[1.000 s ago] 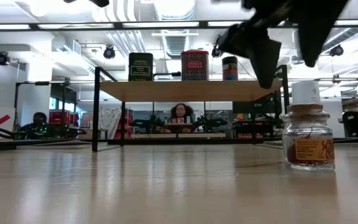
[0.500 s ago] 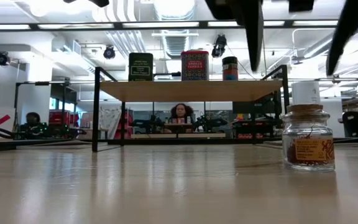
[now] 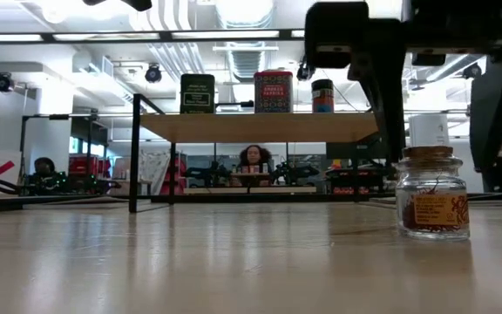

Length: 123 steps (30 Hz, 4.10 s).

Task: Shelf spices
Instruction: Put the brown seasoning bottle on the shelf

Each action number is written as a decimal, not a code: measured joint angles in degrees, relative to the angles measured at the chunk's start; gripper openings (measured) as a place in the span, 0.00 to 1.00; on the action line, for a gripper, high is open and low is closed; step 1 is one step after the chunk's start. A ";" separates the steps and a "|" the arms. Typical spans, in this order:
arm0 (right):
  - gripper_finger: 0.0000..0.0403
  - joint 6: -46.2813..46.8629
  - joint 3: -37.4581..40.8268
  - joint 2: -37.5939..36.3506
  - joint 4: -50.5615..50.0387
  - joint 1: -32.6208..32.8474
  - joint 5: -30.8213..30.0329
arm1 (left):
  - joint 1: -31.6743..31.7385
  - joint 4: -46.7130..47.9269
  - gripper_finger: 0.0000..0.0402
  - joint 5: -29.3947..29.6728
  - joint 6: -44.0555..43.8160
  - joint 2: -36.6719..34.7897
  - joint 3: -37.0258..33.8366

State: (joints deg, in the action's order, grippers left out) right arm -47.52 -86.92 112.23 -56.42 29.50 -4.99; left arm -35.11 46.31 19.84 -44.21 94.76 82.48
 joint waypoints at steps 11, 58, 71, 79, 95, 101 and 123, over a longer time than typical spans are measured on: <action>0.58 -4.86 3.53 0.01 3.89 -0.16 -1.20 | 0.00 -0.01 0.58 0.09 -0.81 0.00 0.00; 0.32 35.52 1.58 0.82 1.26 -6.31 9.06 | 0.07 -0.01 0.58 -1.44 -1.92 0.00 0.00; 0.34 47.35 1.03 0.89 0.50 -7.44 11.50 | 0.04 0.01 0.58 -2.54 -1.87 0.00 0.00; 0.37 52.42 0.99 0.89 0.46 -7.40 9.55 | 0.04 0.01 0.58 -2.91 -1.79 0.00 0.00; 0.63 54.15 0.96 0.58 -0.25 -7.42 4.90 | 0.07 0.04 0.58 -4.02 -1.31 0.00 0.00; 0.72 54.20 0.93 -0.16 0.46 -7.42 5.05 | 0.06 0.05 0.58 -4.02 -1.04 0.00 0.00; 0.67 51.82 3.85 2.56 4.97 -8.55 7.99 | 0.00 0.06 0.58 -4.37 -1.52 0.00 0.00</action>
State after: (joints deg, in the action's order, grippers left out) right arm 4.31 -83.07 114.80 -51.45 20.95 3.00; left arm -35.11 46.37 15.46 -45.74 94.76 82.48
